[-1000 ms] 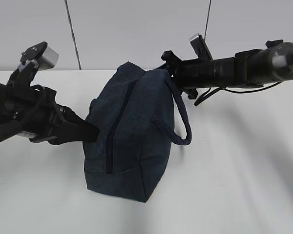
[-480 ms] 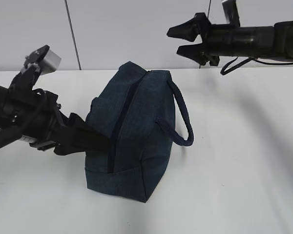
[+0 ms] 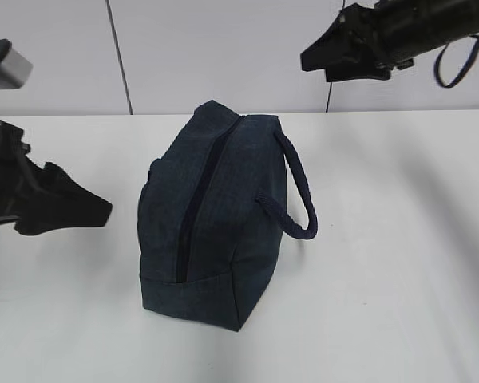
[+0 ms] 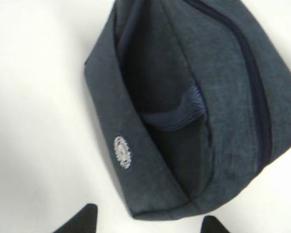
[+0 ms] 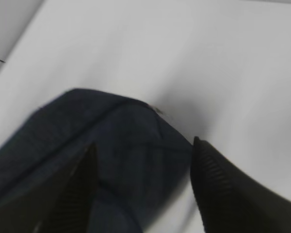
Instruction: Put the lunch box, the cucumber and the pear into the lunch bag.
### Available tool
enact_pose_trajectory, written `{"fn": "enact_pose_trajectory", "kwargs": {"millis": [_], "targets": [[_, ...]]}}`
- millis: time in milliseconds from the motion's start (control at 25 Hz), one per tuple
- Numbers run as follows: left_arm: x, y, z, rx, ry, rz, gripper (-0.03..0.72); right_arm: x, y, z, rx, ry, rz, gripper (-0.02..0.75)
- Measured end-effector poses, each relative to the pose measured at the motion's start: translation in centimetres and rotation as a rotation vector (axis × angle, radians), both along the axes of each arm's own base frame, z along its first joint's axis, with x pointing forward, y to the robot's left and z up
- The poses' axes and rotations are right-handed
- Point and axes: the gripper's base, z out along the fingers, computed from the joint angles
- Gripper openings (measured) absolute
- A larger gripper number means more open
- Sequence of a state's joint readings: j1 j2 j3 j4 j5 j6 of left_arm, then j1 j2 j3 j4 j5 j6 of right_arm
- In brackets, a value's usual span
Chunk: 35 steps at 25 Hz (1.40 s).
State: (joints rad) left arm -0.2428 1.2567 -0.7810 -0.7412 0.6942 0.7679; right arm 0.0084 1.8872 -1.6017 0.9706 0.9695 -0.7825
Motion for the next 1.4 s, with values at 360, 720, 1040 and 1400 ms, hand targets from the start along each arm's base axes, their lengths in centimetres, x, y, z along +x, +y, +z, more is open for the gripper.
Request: {"fn": "enact_pose_trajectory", "kwargs": {"millis": [360,720,1040,1400], "targets": [[-2.4,2.9,2.5,0.139,-0.039,0.244,0.377,-6.5,-2.5,1.6,-0.507,0.211,-0.225,0.433],[-5.2,3.6,4.9,0.105,-0.108,0.248,0.342,-17.6,-3.5,0.3,-0.546,0.214,-0.268,0.431],[-8.8,4.3,6.2,0.103,-0.105,0.234,0.339,-28.7,-5.0,3.8,-0.565,-0.027,-0.333,0.43],[-12.7,5.7,7.5,0.104,-0.157,0.271,0.31,-38.7,-6.0,0.6,-0.526,-0.213,-0.403,0.428]]}}
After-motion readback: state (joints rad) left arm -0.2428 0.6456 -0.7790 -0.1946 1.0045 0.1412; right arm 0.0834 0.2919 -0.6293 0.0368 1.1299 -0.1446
